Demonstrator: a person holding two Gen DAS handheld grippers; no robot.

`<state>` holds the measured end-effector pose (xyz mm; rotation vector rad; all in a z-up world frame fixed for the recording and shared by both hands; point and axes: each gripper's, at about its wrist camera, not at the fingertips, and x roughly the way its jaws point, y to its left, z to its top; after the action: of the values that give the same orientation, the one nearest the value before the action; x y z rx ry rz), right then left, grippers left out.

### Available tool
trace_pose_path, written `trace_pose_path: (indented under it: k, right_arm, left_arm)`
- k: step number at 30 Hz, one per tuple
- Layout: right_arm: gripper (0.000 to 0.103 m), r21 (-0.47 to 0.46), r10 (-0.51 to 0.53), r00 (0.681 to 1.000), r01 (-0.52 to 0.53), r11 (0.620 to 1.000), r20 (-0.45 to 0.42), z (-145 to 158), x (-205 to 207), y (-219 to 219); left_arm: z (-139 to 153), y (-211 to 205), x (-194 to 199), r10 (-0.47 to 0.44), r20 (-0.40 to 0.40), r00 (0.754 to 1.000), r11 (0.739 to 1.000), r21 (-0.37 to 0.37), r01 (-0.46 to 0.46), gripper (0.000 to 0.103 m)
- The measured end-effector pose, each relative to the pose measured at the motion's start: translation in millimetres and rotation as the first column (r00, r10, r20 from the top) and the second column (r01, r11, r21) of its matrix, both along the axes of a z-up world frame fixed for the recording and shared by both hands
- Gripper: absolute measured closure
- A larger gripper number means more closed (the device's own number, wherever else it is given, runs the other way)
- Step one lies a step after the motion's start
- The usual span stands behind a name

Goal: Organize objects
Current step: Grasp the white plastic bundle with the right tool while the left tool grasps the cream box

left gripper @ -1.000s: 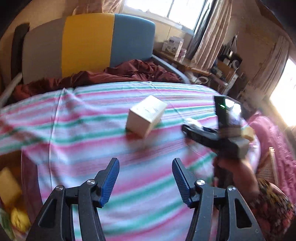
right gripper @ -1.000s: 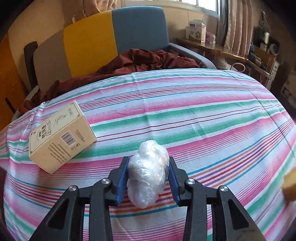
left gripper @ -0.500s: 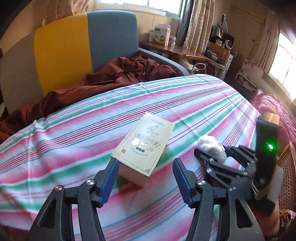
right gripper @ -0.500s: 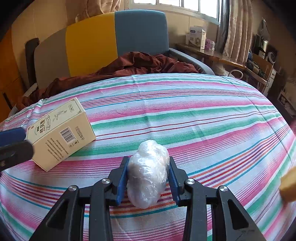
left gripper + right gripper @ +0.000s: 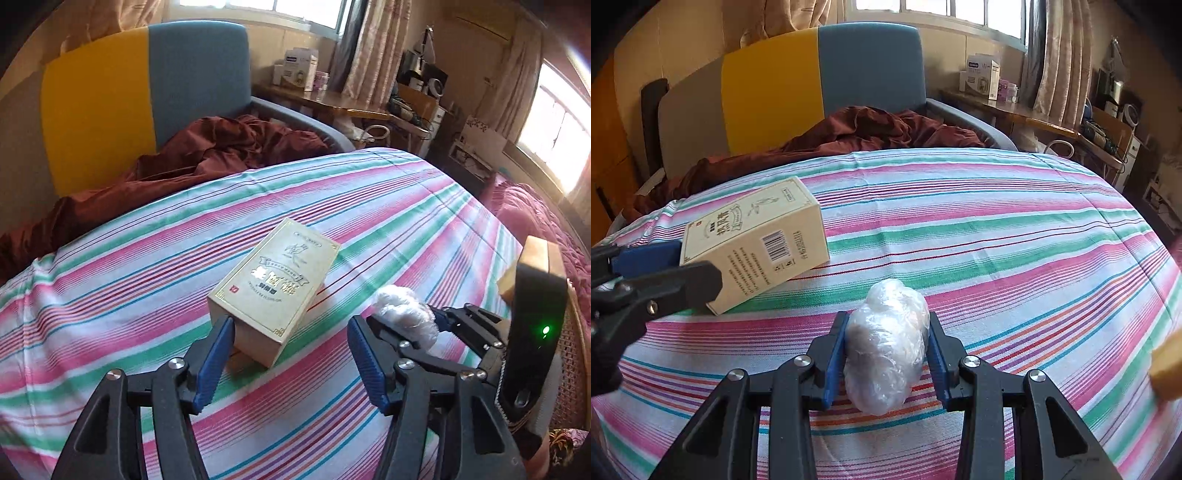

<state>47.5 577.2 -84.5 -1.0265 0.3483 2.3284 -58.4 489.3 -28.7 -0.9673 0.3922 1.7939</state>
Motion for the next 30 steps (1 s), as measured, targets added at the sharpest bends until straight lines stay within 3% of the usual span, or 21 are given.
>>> trace_pose_path:
  k: [3,9,17,21,27,30]
  right_arm:
    - [0.063,-0.004,-0.001,1.000,0.001,1.000,-0.004,0.2,0.6,0.5]
    - [0.063,-0.010,-0.002,1.000,0.002,1.000,-0.011,0.2,1.8,1.7]
    - [0.063,-0.017,-0.002,1.000,0.001,1.000,-0.020,-0.3,3.3,2.9]
    - [0.063,-0.014,-0.001,1.000,0.001,1.000,-0.019,-0.4,3.3,2.7]
    - [0.063,-0.012,-0.002,1.000,0.002,1.000,-0.020,-0.3,3.2,2.0]
    - [0.063,-0.008,-0.002,1.000,0.002,1.000,-0.018,0.0,3.0,1.5]
  left_arm:
    - [-1.6,13.9,-1.0,-0.033,-0.012,0.999,0.999,-0.044,0.032,0.027]
    - [0.0,31.7,-7.5,-0.054,-0.160,0.986,0.991,-0.129,0.033,0.027]
    - [-5.6,58.8,-9.5,-0.131,-0.141,0.981,0.978,-0.183,0.104,0.028]
    - [-17.8,59.5,-5.3,-0.111,-0.117,0.987,0.978,-0.187,0.088,0.039]
    - [-20.0,54.0,-0.4,-0.075,-0.137,0.988,0.987,-0.152,0.054,0.046]
    - [-23.9,44.9,-3.0,-0.010,-0.137,0.991,0.991,-0.135,-0.008,0.051]
